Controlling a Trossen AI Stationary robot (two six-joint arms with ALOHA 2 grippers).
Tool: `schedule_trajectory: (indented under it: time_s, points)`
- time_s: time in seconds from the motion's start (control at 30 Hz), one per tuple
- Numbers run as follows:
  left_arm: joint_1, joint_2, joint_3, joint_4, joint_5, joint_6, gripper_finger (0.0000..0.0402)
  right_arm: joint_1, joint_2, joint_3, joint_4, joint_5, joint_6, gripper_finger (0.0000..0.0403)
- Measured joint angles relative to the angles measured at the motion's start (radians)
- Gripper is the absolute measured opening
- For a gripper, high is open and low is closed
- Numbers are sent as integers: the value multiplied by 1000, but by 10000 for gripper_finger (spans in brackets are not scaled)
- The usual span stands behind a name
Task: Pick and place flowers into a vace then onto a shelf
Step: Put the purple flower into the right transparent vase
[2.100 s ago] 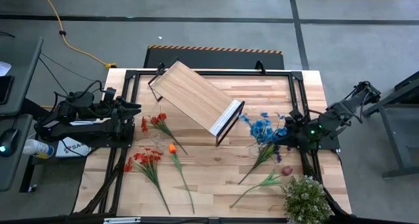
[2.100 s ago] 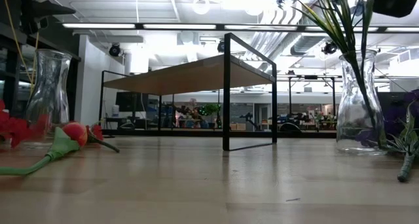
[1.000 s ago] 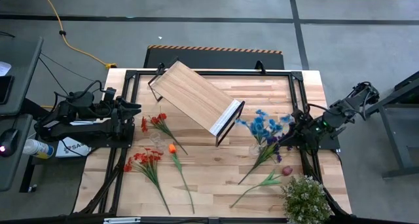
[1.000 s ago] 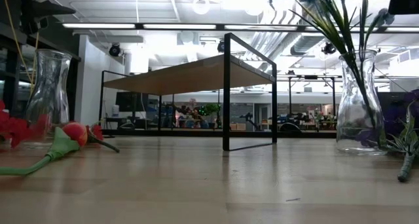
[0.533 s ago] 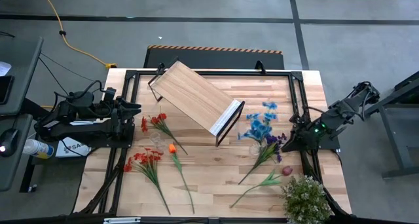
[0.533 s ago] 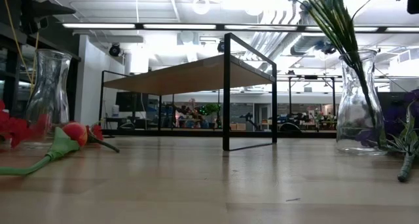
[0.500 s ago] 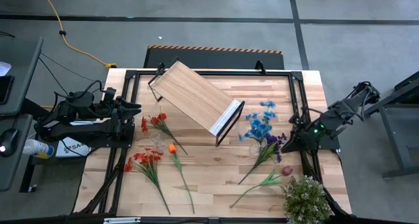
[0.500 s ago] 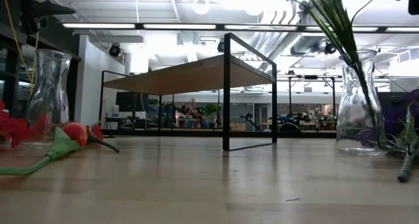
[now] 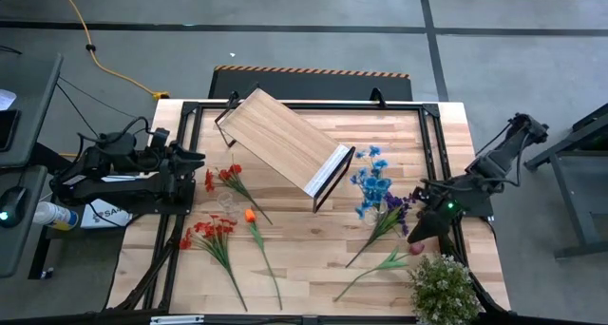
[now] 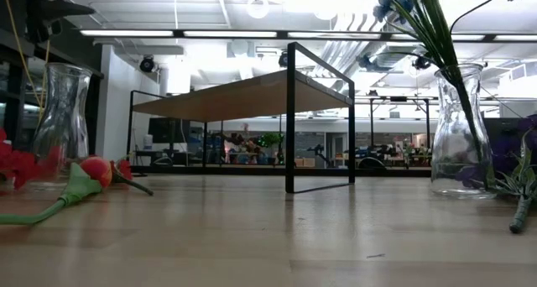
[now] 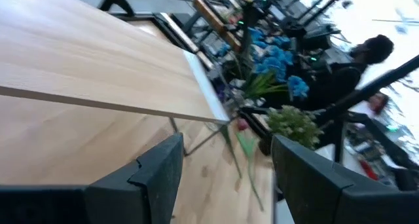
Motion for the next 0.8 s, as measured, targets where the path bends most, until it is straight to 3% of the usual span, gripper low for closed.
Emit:
schedule_trajectory:
  time_s: [0.27, 0.5, 0.8]
  points:
    - [0, 0, 0, 136, 148, -27, 264, 137, 52, 0, 297, 303, -72, 125]
    - [0, 0, 0, 192, 253, -73, 264, 240, 94, 0, 618, 586, -383, 110]
    - [0, 25, 13, 202, 345, -132, 264, 291, 157, 0, 946, 739, -812, 92]
